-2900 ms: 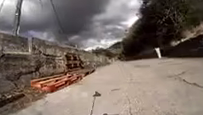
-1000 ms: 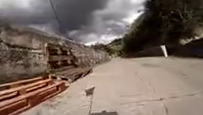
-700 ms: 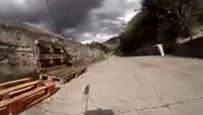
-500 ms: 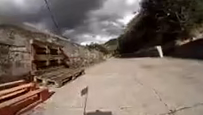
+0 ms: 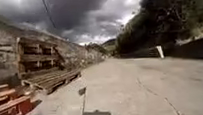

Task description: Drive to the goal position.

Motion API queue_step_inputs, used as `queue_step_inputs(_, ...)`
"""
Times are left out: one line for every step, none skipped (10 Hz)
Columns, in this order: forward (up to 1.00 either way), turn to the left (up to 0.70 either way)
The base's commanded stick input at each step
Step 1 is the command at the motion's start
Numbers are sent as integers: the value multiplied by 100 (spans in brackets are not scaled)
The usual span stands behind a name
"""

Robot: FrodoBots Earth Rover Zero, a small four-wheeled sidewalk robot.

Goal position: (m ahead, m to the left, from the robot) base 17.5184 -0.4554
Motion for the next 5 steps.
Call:
queue_step_inputs(70, 0)
queue_step_inputs(70, 0)
queue_step_inputs(70, 0)
queue_step_inputs(70, 0)
queue_step_inputs(70, 0)
